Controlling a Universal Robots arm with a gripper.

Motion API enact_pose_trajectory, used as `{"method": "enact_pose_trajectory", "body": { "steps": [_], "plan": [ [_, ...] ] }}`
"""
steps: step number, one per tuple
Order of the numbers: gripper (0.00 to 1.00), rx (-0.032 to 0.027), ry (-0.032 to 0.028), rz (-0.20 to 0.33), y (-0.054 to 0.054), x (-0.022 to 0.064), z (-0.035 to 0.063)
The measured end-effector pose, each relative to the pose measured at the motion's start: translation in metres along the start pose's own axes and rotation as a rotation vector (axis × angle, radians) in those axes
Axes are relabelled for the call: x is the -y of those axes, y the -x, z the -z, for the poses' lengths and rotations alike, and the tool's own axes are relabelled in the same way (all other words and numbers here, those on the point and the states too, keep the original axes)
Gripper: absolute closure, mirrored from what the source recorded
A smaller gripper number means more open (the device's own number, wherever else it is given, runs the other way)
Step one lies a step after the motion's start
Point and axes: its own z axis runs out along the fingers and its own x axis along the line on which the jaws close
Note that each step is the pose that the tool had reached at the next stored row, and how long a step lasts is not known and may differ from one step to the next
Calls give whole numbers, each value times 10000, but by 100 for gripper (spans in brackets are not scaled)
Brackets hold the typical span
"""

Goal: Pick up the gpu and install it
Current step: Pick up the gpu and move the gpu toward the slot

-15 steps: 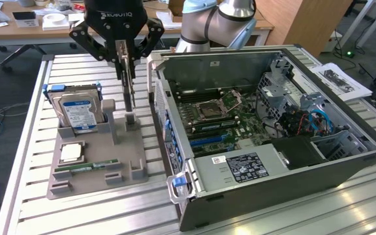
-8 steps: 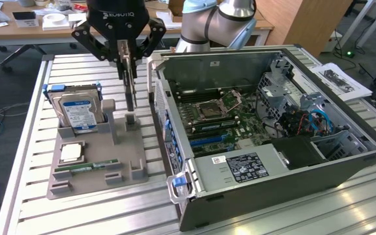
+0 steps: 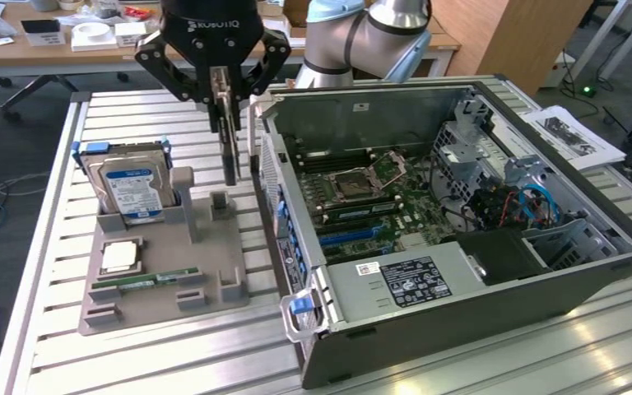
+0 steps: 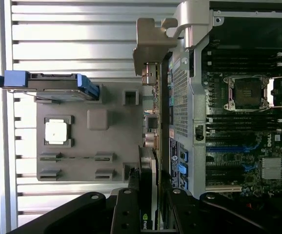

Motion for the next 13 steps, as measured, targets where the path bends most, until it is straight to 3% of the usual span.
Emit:
{"method": "enact_pose_trajectory", "body": {
  "steps": [13],
  "plan": [
    [73, -8, 182, -7, 283, -12, -10]
  ]
}}
